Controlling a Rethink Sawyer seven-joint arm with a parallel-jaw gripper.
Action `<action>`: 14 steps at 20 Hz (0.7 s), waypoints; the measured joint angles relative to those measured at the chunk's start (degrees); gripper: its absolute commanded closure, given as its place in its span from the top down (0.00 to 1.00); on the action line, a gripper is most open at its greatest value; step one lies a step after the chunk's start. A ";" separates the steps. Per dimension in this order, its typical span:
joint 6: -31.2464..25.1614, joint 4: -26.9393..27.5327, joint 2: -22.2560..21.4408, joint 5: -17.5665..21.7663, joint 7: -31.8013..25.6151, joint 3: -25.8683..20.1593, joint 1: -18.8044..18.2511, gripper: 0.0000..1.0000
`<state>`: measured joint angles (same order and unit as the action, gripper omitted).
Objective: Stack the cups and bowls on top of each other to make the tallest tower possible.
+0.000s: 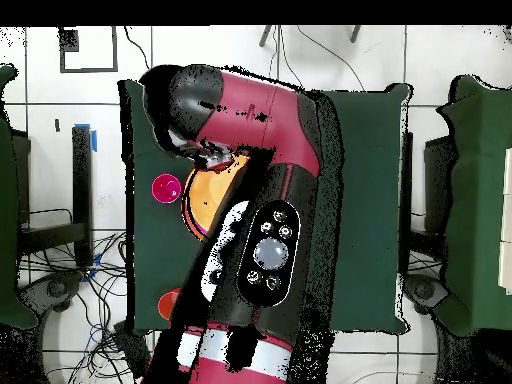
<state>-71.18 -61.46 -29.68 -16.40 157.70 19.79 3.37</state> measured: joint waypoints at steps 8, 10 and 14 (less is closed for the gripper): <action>-1.53 1.99 -2.45 0.00 0.00 0.02 0.00 1.00; -1.53 2.79 -2.67 0.01 0.00 0.00 0.00 1.00; -1.53 5.03 -2.89 -0.04 0.00 -0.02 0.00 1.00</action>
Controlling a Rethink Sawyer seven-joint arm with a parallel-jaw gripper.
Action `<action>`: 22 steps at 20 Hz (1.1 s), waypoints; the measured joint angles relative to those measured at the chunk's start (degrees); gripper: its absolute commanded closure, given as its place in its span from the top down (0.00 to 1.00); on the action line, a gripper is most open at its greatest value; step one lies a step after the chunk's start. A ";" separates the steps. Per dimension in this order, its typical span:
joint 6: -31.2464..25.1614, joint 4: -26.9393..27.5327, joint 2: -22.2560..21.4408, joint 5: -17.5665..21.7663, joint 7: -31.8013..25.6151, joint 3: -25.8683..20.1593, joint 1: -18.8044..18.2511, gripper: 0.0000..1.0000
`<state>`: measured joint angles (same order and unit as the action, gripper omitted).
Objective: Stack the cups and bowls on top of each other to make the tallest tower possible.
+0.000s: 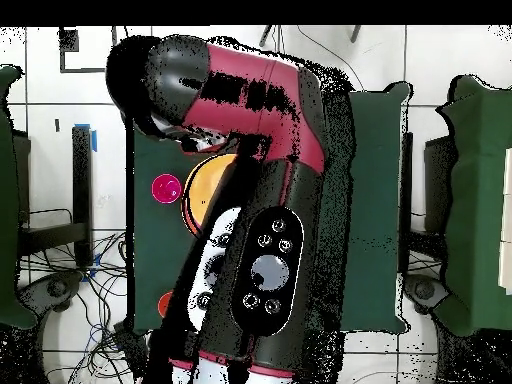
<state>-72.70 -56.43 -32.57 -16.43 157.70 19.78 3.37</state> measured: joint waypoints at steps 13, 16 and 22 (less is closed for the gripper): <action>-0.01 5.91 3.82 -0.01 0.00 -0.33 -0.01 1.00; -0.01 7.51 5.67 -0.01 0.00 -0.34 -0.05 1.00; -0.01 9.88 9.05 0.00 0.00 -0.35 -0.16 1.00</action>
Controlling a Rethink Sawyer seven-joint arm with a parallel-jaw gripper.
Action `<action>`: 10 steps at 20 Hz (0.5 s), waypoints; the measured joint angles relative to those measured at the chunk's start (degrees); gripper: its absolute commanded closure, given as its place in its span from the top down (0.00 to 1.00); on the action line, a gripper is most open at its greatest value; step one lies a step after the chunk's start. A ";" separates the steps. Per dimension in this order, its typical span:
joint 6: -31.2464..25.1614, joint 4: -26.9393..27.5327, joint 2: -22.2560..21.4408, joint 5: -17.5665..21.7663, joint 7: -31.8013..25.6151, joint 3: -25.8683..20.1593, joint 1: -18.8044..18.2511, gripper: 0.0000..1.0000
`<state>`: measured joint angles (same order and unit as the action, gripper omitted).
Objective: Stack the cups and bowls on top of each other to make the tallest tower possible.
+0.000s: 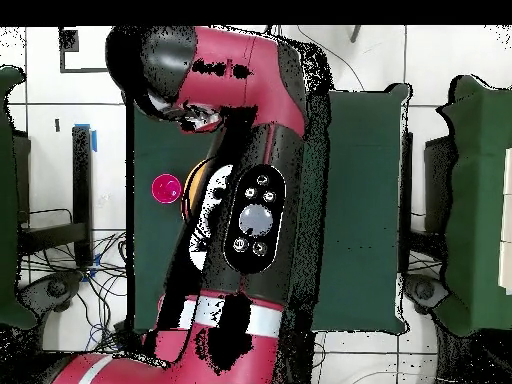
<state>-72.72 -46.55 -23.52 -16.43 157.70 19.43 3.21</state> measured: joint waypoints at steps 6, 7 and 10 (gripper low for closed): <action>0.00 1.22 3.32 0.00 0.00 0.00 -0.03 1.00; 0.01 1.23 3.53 0.00 0.00 0.00 -0.03 1.00; 0.02 1.26 4.49 -0.01 0.00 0.00 -0.03 1.00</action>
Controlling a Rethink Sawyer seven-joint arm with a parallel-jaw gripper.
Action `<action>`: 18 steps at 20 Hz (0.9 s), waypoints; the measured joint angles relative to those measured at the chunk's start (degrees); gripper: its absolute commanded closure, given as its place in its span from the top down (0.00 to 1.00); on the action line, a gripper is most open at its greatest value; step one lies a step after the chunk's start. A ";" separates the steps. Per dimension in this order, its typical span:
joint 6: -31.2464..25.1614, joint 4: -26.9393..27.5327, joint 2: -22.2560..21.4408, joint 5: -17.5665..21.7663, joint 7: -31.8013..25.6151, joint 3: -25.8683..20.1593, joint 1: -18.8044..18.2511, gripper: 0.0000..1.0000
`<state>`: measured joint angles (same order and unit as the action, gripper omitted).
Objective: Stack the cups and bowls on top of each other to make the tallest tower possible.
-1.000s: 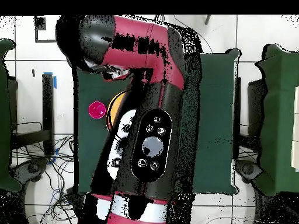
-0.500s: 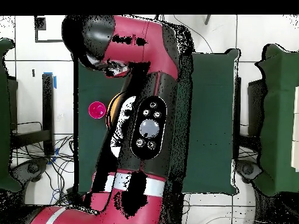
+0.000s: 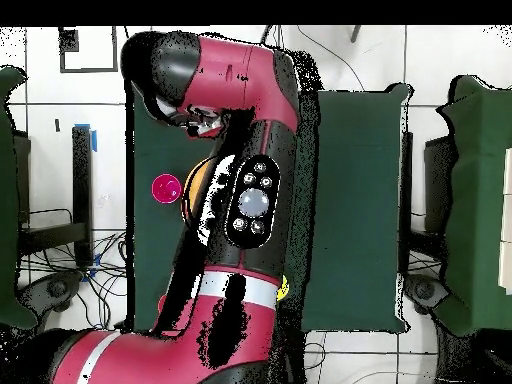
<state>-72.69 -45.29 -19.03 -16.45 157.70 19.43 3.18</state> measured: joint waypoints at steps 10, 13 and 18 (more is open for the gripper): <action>0.00 1.33 1.34 -0.90 0.00 0.01 0.01 1.00; -0.01 2.28 1.34 -1.63 0.00 0.04 0.08 1.00; -0.01 3.14 1.34 -2.18 0.00 0.05 0.21 1.00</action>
<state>-72.70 -42.14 -17.69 -18.62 157.70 19.48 3.39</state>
